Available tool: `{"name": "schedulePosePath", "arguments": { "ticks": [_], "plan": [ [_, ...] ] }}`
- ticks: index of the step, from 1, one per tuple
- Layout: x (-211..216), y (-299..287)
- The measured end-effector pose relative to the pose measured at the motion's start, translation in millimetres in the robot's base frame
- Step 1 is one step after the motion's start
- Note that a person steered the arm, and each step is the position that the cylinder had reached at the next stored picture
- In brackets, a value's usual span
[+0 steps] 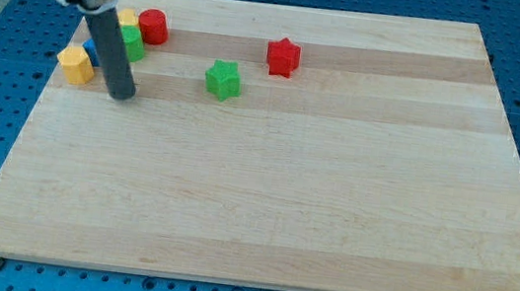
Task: Slide the green circle to the green star
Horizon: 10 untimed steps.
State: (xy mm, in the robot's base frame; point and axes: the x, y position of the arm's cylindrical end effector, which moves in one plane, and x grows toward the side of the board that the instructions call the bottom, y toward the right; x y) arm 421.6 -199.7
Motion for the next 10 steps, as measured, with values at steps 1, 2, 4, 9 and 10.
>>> {"name": "schedulePosePath", "arguments": {
  "ticks": [1,2,4,9,10],
  "plan": [
    [47.1,-55.7],
    [41.2,-103.0],
    [-25.9,-105.1],
    [-100.6,-67.1],
    [-100.7,-49.2]
  ]
}}
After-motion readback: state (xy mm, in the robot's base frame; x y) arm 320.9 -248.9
